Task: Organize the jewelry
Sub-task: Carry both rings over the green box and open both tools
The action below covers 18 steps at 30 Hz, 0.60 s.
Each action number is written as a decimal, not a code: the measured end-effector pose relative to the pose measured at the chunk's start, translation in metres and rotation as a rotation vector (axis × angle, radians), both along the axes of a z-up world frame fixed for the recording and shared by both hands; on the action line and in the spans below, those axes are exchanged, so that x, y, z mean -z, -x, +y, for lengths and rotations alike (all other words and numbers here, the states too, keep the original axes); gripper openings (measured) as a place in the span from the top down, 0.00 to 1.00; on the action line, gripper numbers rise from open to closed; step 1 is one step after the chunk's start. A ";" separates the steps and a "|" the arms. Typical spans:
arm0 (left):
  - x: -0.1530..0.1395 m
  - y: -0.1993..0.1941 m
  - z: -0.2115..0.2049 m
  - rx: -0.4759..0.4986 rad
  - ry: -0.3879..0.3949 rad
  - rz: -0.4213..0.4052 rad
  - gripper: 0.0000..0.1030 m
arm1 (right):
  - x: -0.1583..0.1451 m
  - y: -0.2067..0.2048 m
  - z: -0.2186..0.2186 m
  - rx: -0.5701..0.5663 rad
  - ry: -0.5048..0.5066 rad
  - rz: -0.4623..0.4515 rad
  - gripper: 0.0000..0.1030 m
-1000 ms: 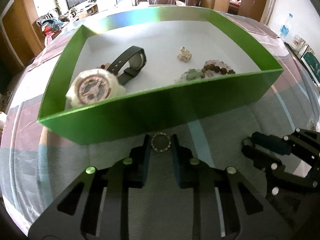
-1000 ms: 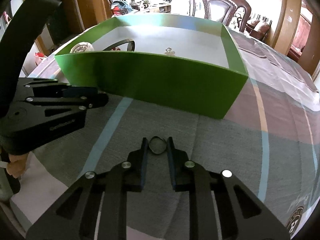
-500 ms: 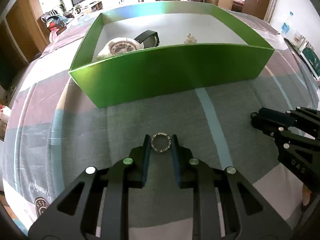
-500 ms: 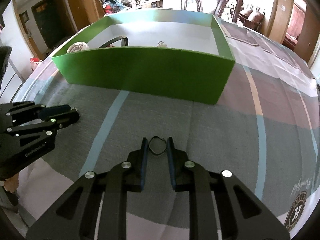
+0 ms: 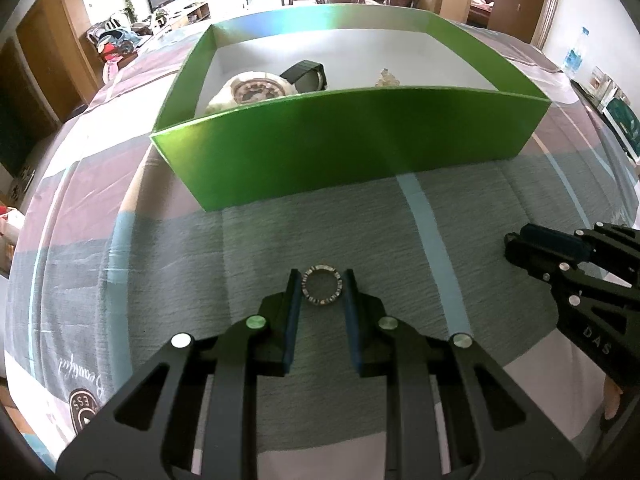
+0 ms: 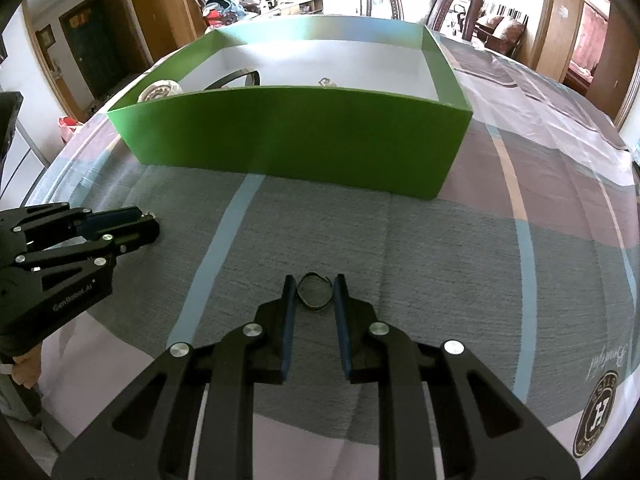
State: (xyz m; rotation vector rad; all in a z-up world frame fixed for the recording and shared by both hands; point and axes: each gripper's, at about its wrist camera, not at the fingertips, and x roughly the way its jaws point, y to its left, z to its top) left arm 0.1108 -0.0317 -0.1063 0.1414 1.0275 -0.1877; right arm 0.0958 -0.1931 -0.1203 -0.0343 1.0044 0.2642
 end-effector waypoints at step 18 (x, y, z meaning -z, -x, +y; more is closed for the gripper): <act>-0.120 -0.112 0.020 -0.081 0.032 -0.241 0.80 | -0.100 -0.106 -0.008 0.059 -0.064 -0.199 0.81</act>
